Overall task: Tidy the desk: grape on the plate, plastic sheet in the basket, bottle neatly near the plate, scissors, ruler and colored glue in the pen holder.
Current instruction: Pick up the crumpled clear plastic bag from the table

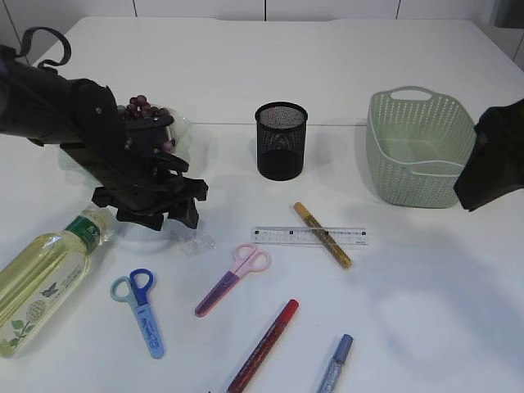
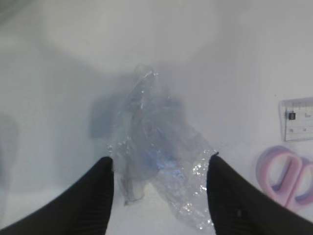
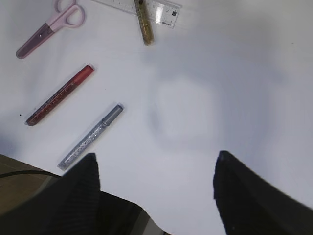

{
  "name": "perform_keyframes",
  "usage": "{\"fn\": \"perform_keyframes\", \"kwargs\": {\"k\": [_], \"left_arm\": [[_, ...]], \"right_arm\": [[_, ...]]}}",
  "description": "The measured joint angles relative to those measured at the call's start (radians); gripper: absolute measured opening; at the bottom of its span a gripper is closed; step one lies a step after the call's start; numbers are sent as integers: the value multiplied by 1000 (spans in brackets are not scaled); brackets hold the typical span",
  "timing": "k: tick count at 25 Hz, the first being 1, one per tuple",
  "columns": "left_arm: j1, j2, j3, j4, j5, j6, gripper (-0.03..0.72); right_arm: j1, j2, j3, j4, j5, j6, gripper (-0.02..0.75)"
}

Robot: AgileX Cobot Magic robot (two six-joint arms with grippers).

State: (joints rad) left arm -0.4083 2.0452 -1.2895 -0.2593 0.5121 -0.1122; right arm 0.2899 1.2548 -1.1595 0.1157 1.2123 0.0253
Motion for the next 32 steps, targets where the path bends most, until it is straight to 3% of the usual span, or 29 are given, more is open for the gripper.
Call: {"fn": "perform_keyframes", "kwargs": {"k": [8,16,23,28,32], "left_arm": [[0,21,-2,0,-24,-2,423],[0,21,-2,16,-29,-2,193],[0,21,-2,38,-25,-2,130],[0,21,-2,43,-16,-2,-1],[0,19,-2,43,-10,-2,-6]], "right_arm": [[0,0,0,0,0,-4,563],[0,0,0,0,0,-5,563],[0,0,0,0,0,-7,563],[0,0,0,0,0,-25,563],[0,0,0,0,0,-35,563]]}}
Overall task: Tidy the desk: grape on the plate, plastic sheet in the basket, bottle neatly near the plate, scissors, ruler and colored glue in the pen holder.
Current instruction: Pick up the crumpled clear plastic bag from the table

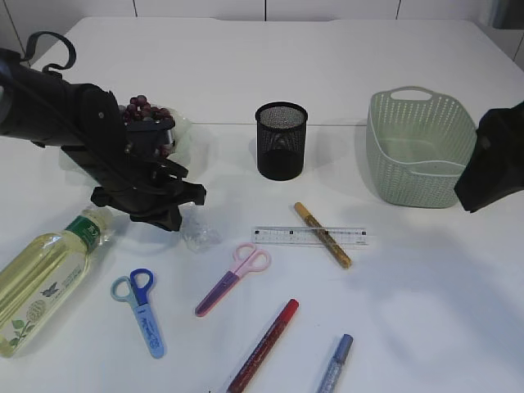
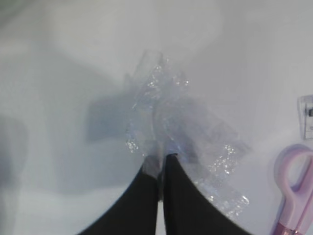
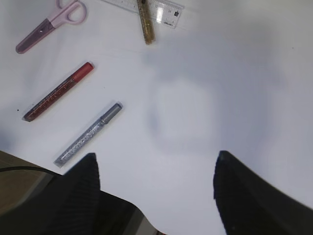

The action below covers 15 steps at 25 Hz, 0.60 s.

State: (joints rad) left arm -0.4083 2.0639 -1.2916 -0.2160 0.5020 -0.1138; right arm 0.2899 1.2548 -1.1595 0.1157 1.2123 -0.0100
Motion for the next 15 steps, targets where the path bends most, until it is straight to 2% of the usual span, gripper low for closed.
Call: {"fn": "perform_keyframes", "kwargs": {"k": [15], "left_arm": [[0,-93,0,2,55,0,-6]], "right_arm": [[0,0,0,0,0,-8,563]]}}
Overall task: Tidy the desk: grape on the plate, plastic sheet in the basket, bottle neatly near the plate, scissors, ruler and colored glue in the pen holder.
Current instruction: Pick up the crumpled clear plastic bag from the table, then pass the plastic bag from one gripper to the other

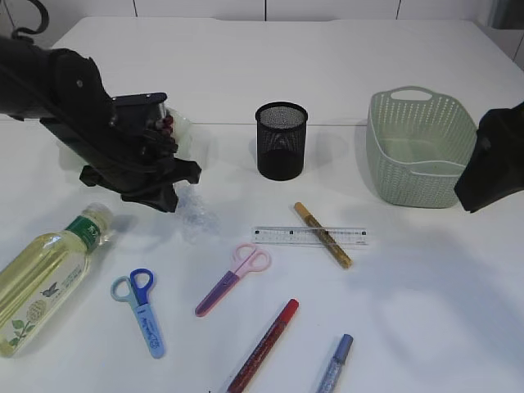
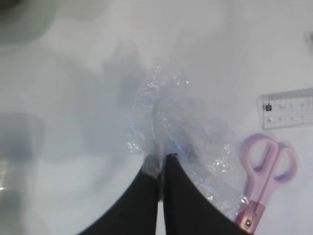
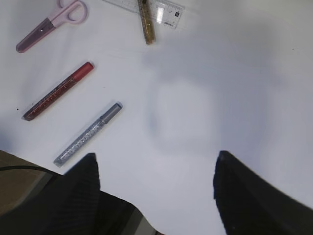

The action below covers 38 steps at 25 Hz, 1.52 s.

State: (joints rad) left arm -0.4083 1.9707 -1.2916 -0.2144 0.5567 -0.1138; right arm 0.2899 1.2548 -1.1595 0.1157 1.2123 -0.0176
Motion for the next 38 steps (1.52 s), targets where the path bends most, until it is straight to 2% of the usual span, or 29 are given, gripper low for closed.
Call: {"fn": "perform_keyframes", "kwargs": {"k": [6,12,15,20,28,31,38], "left_arm": [[0,-94,0,-18,59,57,-6],[0,-238,0,-126,104,158,-6],[0,-309,0,-189,122,195,-6],[0,-410,0,-285,153,247,-6],[0,-501,0,-423,220,305,-6],[-7,-502,0,-469,255,328,-6],[-73,-502,0,-506,259,339,-6]], "right_arm": [[0,0,0,0,-12,-2,562],[0,0,0,26,-27,-13,562],[0,0,0,114,-49,-65,563],[0,0,0,339,-101,-182,563],[0,0,0,490,-169,-292,563],[0,0,0,578,-201,-333,563],[0,0,0,750,-277,-413,563]]}}
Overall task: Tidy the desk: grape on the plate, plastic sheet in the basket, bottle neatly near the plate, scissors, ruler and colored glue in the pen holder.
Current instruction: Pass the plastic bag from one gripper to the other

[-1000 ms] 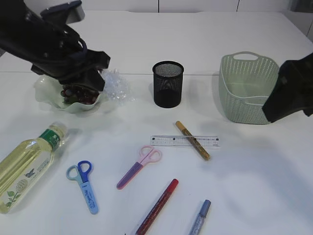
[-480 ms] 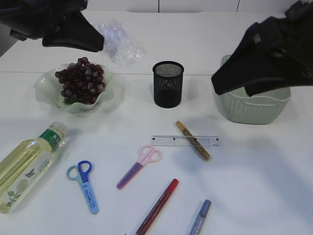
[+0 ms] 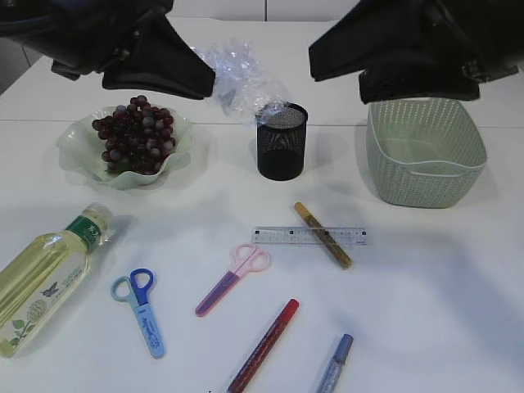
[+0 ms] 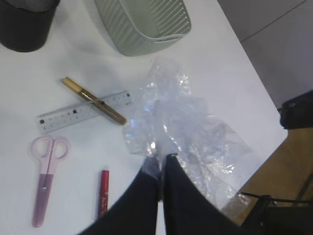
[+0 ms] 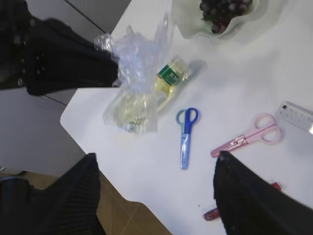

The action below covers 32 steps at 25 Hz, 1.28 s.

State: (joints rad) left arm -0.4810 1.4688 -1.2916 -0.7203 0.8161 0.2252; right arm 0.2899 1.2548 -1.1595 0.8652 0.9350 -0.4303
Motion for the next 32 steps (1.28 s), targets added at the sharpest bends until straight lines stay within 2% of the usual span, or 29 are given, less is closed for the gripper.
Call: {"fn": "perform_keyframes", "kwargs": {"k": [11,19,24,28,30,32], "left_arm": [[-15,0,0,-132,0,44,-6],[-15,0,0,-142,0,65,-6],[-15,0,0,-144,0,81,-6],[-15,0,0,-146,0,92,-6],[-15,0,0,-146,0,98,-6],[-15,0,0,-146,0,100,-6]], "right_arm": [[0,8,0,178,-26,-93,563],[0,77,0,262,-26,-127,564],[0,128,0,366,6,-182,564],[0,156,0,388,20,-190,561],[0,160,0,390,27,-190,533],[0,162,0,390,33,-192,465]]}}
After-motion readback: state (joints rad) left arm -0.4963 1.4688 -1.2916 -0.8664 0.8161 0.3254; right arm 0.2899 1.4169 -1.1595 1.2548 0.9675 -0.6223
